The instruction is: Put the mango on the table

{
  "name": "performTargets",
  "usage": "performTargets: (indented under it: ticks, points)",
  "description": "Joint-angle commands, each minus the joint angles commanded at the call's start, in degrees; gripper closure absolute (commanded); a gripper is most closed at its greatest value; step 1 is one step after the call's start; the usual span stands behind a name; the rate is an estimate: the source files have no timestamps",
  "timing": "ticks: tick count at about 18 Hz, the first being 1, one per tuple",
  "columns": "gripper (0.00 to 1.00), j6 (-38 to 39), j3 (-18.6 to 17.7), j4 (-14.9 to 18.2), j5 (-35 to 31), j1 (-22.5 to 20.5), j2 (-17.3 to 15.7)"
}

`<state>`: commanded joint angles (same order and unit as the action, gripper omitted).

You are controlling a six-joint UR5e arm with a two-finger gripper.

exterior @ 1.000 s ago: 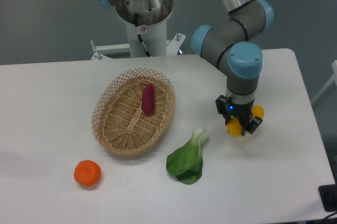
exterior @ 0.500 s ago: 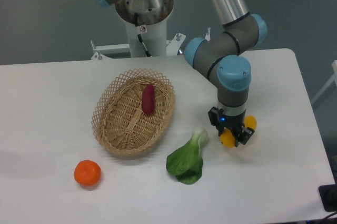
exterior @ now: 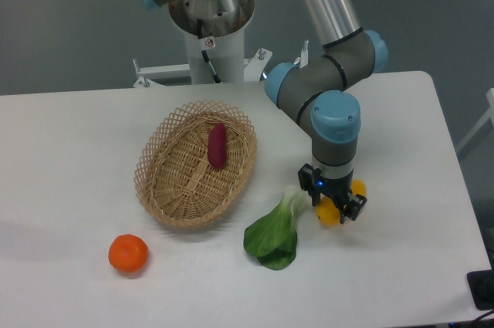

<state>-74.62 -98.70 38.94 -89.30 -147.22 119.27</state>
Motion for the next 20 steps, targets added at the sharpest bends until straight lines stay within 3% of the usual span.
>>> performTargets:
  ticks: [8,10,12,13,15,20]
  points:
    - [0.0,-0.4,4.0,0.5,0.3,0.0,-0.6]
    - [0.0,-0.6,5.7,2.2,0.3,-0.3,-0.7]
    - [0.0,-0.7,8.6,7.6,0.3,-0.8,-0.7]
    - [0.0,-1.1,13.4,16.9,0.3,-1.6,-0.3]
    - [0.0,-3.1,17.3,22.9,0.2,-2.0,0.6]
    - [0.0,-5.5,21.5,25.4,0.1,-3.1,2.0]
